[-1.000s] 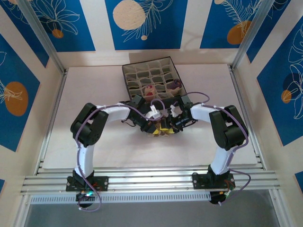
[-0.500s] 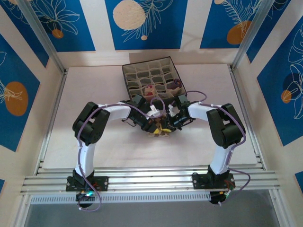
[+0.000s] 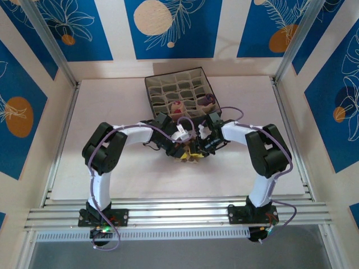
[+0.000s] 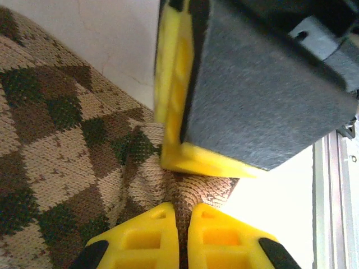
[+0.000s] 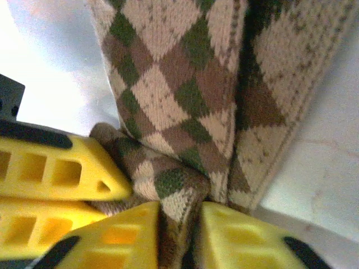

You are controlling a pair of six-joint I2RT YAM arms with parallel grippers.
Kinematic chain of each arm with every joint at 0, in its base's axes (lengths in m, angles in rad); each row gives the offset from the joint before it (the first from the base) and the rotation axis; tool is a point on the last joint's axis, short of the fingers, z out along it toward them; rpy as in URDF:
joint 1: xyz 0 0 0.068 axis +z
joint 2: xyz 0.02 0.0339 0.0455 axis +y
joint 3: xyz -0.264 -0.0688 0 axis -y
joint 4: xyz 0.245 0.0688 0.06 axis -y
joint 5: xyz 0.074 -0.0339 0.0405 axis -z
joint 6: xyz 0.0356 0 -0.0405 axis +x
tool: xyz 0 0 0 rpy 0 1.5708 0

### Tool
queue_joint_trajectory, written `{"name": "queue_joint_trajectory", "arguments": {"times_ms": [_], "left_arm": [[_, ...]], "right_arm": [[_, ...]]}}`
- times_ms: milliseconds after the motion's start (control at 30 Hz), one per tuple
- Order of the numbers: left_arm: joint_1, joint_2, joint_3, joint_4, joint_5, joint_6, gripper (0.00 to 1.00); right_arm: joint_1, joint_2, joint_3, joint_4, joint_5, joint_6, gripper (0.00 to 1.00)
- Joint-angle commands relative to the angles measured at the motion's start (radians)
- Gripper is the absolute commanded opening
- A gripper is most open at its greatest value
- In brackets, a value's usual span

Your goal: Roll the socks

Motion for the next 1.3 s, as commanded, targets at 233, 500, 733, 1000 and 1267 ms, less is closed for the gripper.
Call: {"name": "queue_joint_trajectory", "arguments": {"times_ms": [233,500,733,1000,1267], "left_arm": [[0.011,0.131,0.066,-0.125,-0.079,-0.010,0.00],[0.020,0.208,0.129,-0.187,0.004,-0.038,0.00],[0.016,0.140,0.064,-0.110,-0.011,-0.011,0.02],[-0.042,-0.158,-0.169,0.167,-0.119,0.171,0.16],[-0.124,-0.384,-0.447,0.571,-0.389,0.321,0.24]], "right_arm": [[-0.020,-0.160,-0.055,-0.002,-0.003,0.016,0.39],[0.006,-0.022,-0.040,0.023,0.009,0.023,0.40],[-0.008,0.099,0.013,-0.049,0.069,0.053,0.07],[-0.025,0.108,0.023,-0.135,0.056,0.021,0.00],[-0.026,0.108,0.034,-0.178,0.023,0.000,0.00]]}}
